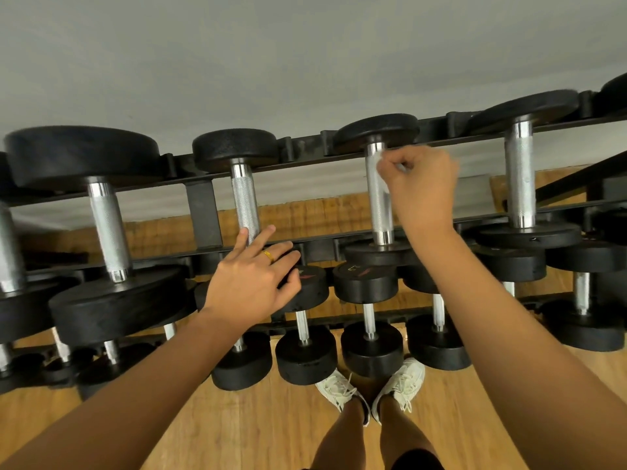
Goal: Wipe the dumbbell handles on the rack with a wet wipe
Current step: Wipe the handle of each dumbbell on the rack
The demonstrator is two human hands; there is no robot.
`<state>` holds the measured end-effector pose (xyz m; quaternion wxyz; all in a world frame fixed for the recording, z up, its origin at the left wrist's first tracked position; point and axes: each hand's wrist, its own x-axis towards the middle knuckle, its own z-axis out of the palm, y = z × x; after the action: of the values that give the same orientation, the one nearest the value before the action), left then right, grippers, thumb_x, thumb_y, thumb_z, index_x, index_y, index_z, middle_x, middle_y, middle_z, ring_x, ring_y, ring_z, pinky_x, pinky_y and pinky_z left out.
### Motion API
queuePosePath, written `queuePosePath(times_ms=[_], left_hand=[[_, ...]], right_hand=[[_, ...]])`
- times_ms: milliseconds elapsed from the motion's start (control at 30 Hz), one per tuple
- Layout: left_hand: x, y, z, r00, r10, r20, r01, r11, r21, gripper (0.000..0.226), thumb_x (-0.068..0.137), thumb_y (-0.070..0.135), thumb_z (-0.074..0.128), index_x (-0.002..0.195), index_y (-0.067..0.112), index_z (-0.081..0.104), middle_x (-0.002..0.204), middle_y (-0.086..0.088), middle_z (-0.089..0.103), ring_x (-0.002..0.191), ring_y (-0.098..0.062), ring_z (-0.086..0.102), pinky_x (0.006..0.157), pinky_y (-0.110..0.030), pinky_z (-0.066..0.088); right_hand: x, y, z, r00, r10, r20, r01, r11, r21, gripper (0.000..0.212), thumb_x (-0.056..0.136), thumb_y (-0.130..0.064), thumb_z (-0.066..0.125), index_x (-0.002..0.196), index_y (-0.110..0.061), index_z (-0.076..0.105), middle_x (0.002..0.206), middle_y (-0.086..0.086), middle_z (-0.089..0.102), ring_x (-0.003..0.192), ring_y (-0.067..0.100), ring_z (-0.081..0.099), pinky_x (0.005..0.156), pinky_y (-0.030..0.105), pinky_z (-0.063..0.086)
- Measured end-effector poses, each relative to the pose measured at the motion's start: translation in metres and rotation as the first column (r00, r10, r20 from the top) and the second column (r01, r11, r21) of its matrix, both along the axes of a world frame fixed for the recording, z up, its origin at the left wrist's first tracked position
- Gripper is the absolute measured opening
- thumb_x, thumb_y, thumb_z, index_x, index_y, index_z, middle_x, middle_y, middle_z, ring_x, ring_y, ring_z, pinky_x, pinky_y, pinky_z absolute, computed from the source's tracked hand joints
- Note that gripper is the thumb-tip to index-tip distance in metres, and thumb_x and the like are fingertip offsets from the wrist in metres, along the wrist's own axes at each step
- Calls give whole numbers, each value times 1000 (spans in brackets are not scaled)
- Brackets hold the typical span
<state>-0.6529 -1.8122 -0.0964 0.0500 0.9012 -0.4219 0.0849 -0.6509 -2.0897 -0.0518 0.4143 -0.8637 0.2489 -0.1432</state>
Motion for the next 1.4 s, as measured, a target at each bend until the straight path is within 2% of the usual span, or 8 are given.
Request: queuePosePath(times_ms=[133, 333, 567, 733, 900, 1033, 1200, 1400], left_hand=[[0, 0, -1, 1000, 0, 6, 0, 1000, -1, 34, 98, 32, 53, 109, 17, 81, 115, -5, 77, 129, -33, 62, 109, -64, 45], [0, -1, -1, 1000, 13, -11, -13, 1000, 4, 33, 98, 32, 53, 109, 17, 81, 116, -5, 77, 130, -32, 61, 110, -63, 44], [-1, -2, 2, 1000, 22, -16, -22, 1000, 12, 33, 97, 31, 54, 109, 17, 81, 115, -5, 77, 128, -32, 63, 109, -62, 45], [-1, -1, 1, 1000, 21, -4, -21, 1000, 11, 32, 97, 31, 55, 110, 17, 81, 114, -5, 77, 128, -31, 63, 109, -62, 45], [-2, -2, 1, 1000, 20, 9, -20, 1000, -7, 31, 97, 30, 55, 108, 17, 81, 114, -5, 77, 127, -30, 64, 109, -62, 45], [-1, -1, -1, 1000, 18, 12, -18, 1000, -9, 29, 96, 29, 58, 108, 17, 81, 113, -5, 77, 126, -30, 65, 110, -62, 45], [-2, -2, 0, 999, 33, 8, -33, 999, 11, 28, 96, 29, 58, 107, 17, 81, 113, -4, 77, 126, -29, 64, 110, -62, 45], [-2, -2, 1, 999, 34, 14, -34, 999, 5, 28, 96, 28, 59, 109, 15, 80, 113, -6, 77, 124, -30, 66, 108, -63, 46]], right_hand=[[-36, 4, -8, 996, 40, -80, -43, 998, -40, 10, 93, -16, 70, 98, -13, 78, 97, -2, 73, 87, 3, 65, 75, -6, 36], [-2, -1, 1, 1000, 14, -17, -14, 1000, -4, 12, 94, -16, 69, 101, -12, 77, 102, 0, 75, 87, 1, 63, 73, -7, 37], [-37, 6, -4, 996, 50, -73, -58, 992, -111, 9, 92, -9, 70, 88, -7, 77, 87, 6, 74, 77, 11, 64, 69, -1, 37], [-13, 0, 0, 998, 39, -40, -41, 998, -54, 11, 93, -14, 70, 100, -10, 78, 99, 2, 74, 86, 4, 63, 73, -2, 37], [-50, 2, -4, 979, 119, -168, -127, 991, -38, 10, 93, -14, 69, 97, -12, 78, 94, -2, 72, 78, 2, 63, 69, -1, 37], [-60, 3, -6, 974, 117, -192, -119, 993, 2, 13, 92, -14, 70, 103, -13, 78, 100, 1, 73, 88, 11, 67, 76, 8, 41], [-43, -2, 0, 979, 96, -182, -85, 994, 63, 20, 93, -14, 70, 111, -10, 76, 109, 2, 73, 96, 10, 67, 87, 13, 46], [-62, -8, 1, 931, 216, -295, -186, 975, 124, 24, 91, -11, 70, 114, -12, 75, 113, 0, 73, 97, 5, 64, 82, 5, 40]])
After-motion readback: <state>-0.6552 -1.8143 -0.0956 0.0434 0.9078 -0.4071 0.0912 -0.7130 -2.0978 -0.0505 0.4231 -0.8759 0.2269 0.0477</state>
